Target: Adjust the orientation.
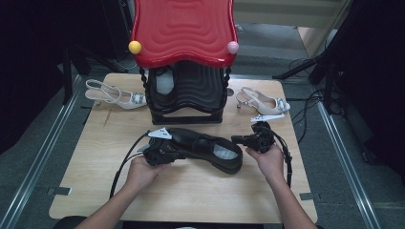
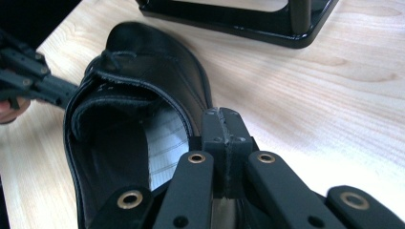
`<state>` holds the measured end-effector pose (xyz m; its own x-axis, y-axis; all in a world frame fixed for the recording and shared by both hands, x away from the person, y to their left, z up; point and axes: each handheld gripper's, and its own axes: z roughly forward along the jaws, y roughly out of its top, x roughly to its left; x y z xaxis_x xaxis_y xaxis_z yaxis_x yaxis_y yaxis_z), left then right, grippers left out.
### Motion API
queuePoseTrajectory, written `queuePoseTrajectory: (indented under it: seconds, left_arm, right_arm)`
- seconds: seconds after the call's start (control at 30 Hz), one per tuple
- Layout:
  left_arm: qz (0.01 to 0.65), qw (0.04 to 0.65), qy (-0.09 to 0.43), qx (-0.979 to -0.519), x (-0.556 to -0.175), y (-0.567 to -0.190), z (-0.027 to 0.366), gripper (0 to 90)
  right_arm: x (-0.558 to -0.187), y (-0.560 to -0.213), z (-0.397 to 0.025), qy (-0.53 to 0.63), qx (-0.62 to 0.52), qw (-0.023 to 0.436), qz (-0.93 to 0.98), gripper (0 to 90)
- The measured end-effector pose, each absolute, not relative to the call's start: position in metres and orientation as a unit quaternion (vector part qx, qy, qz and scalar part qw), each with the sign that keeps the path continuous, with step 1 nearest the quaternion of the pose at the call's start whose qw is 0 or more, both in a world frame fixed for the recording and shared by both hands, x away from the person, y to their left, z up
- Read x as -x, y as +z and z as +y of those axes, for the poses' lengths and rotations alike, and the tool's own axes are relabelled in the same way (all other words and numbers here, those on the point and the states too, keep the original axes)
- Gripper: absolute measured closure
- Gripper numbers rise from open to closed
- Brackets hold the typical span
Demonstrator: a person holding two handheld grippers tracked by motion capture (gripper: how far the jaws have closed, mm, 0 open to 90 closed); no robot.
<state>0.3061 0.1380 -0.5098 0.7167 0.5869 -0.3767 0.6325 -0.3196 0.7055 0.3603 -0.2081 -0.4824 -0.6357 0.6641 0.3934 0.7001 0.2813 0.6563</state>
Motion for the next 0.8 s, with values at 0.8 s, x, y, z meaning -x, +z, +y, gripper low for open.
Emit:
queuePoseTrajectory:
  seconds: [0.8]
  left_arm:
    - [0.390,0.445,-0.042,-0.805,-0.320,-0.510,0.136,90.0]
  right_arm:
    - [-0.312,-0.482,-0.179,-0.387,0.412,0.024,-0.824,90.0]
